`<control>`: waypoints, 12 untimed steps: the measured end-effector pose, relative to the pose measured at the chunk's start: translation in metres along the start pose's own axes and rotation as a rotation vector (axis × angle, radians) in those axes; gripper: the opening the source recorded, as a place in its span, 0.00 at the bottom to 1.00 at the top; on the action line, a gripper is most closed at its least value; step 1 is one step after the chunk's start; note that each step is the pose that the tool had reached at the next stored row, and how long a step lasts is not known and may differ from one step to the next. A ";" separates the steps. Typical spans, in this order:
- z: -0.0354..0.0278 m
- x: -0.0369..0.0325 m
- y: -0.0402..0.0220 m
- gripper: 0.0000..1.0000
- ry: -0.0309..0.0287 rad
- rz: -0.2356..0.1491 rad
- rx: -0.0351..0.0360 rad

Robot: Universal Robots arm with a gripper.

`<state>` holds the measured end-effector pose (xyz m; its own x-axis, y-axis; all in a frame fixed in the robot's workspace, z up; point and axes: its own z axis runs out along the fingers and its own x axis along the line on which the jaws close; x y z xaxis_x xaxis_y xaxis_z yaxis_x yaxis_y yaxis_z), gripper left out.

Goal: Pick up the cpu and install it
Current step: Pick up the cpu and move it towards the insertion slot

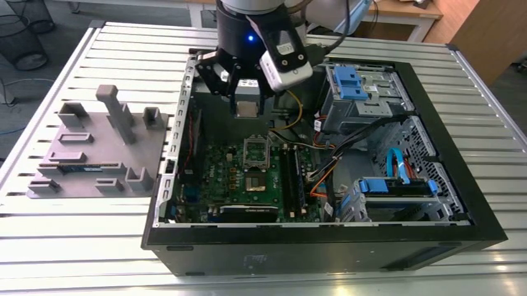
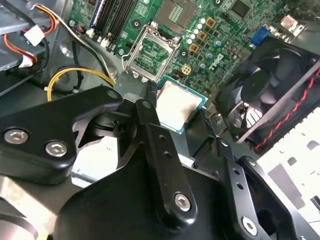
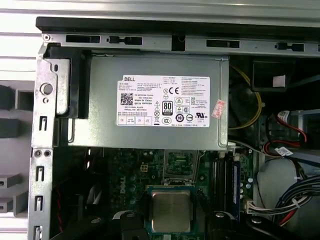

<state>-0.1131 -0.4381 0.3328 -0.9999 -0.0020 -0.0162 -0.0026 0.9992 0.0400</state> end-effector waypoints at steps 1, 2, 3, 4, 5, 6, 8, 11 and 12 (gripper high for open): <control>0.0017 -0.0001 -0.0007 0.47 0.0000 0.000 0.0000; 0.0035 -0.0002 -0.0015 0.47 0.0000 0.000 0.0000; 0.0051 -0.0003 -0.0023 0.47 0.0001 0.000 0.0001; 0.0068 -0.0004 -0.0032 0.47 0.0002 0.000 0.0001; 0.0084 -0.0006 -0.0040 0.47 0.0002 0.000 0.0000; 0.0099 -0.0009 -0.0050 0.47 0.0002 0.000 -0.0001; 0.0128 -0.0018 -0.0068 0.47 0.0003 0.000 0.0000; 0.0170 -0.0038 -0.0090 0.47 0.0004 0.000 0.0000; 0.0181 -0.0047 -0.0097 0.47 0.0004 0.000 0.0000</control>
<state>-0.1081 -0.4471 0.3143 -0.9999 -0.0020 -0.0158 -0.0027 0.9992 0.0399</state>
